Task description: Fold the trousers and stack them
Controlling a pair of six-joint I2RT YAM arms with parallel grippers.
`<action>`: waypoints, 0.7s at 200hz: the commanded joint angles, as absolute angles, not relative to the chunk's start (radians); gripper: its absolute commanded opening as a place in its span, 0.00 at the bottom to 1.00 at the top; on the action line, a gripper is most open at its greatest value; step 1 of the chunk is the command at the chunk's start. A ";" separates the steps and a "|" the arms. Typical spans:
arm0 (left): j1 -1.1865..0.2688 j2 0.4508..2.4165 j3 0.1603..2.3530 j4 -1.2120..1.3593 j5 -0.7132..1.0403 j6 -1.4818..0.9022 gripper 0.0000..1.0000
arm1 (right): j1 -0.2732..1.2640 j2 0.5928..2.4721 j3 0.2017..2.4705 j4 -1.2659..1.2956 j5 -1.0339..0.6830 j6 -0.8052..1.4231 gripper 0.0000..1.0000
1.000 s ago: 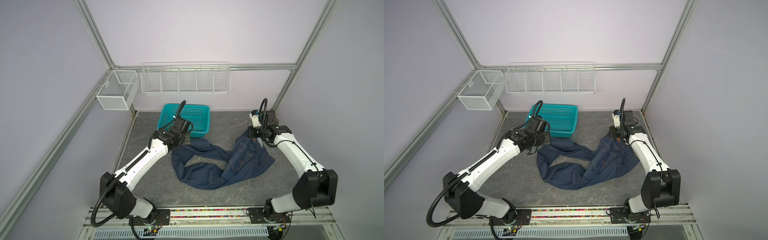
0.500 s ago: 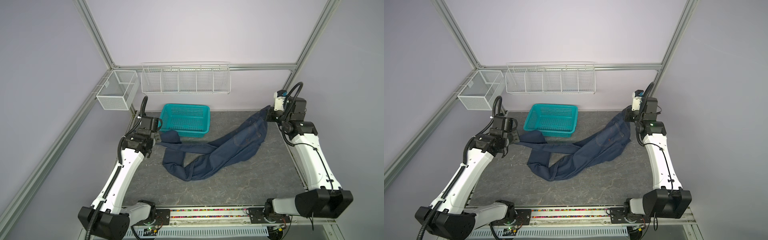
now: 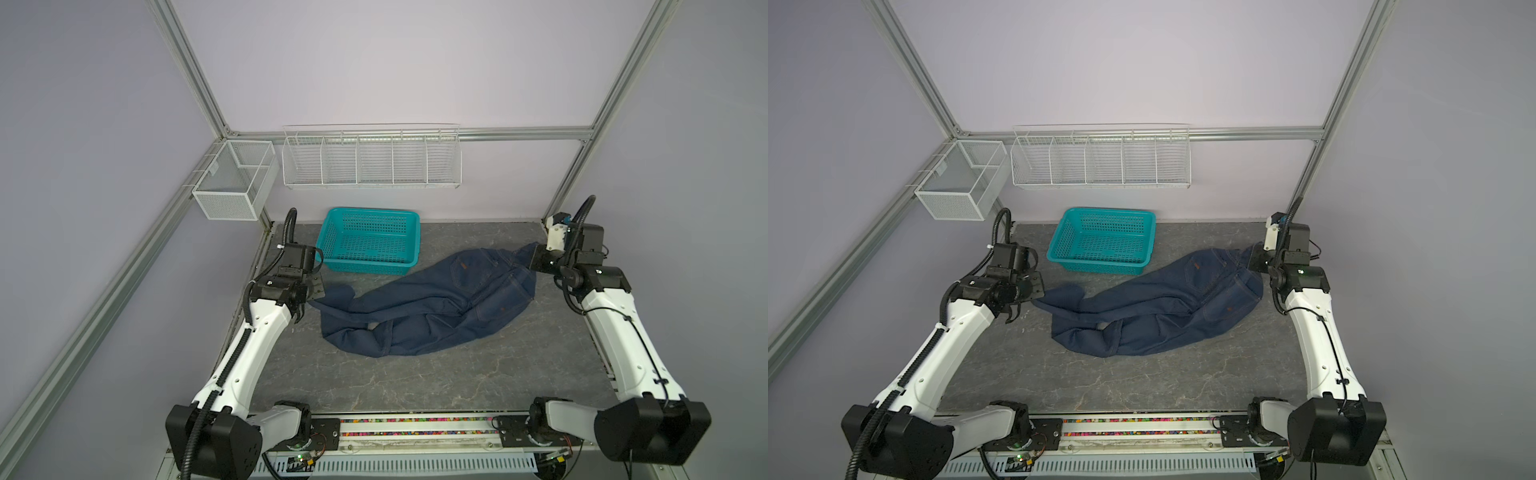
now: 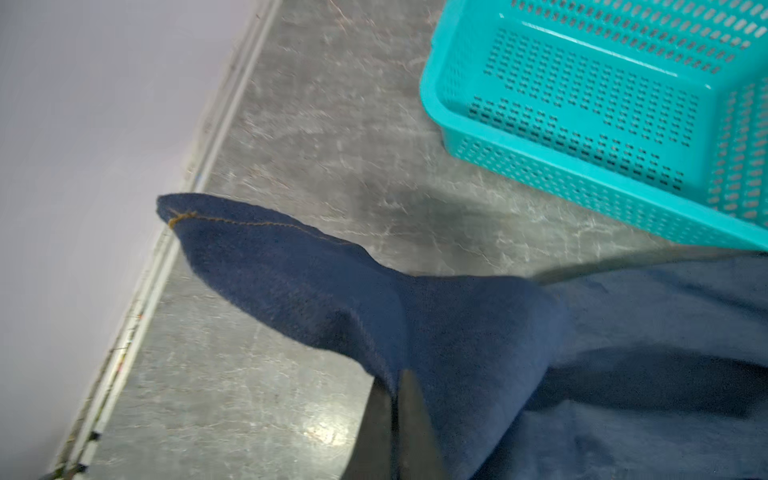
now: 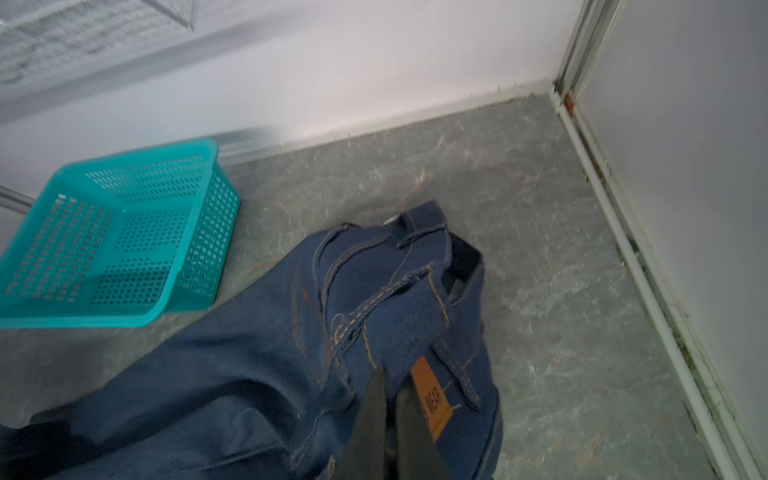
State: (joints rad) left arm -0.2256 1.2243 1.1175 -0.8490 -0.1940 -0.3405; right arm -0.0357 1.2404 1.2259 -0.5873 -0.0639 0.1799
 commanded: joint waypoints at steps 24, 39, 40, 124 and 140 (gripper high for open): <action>-0.311 1.303 1.056 -0.717 -0.045 -0.396 0.01 | 0.002 1.271 1.195 -0.559 -0.036 0.198 0.07; -0.317 1.320 1.051 -0.717 -0.041 -0.417 0.02 | 0.002 1.307 1.172 -0.539 -0.033 0.198 0.07; -0.317 1.322 1.051 -0.718 -0.041 -0.417 0.02 | 0.002 1.310 1.170 -0.539 -0.033 0.198 0.06; -0.321 1.264 1.074 -0.845 -0.221 -0.444 0.00 | 0.000 1.162 0.885 -0.746 0.191 0.349 0.13; -0.312 1.244 1.063 -0.868 -0.289 -0.433 0.00 | -0.011 1.095 0.828 -0.761 0.254 0.348 0.40</action>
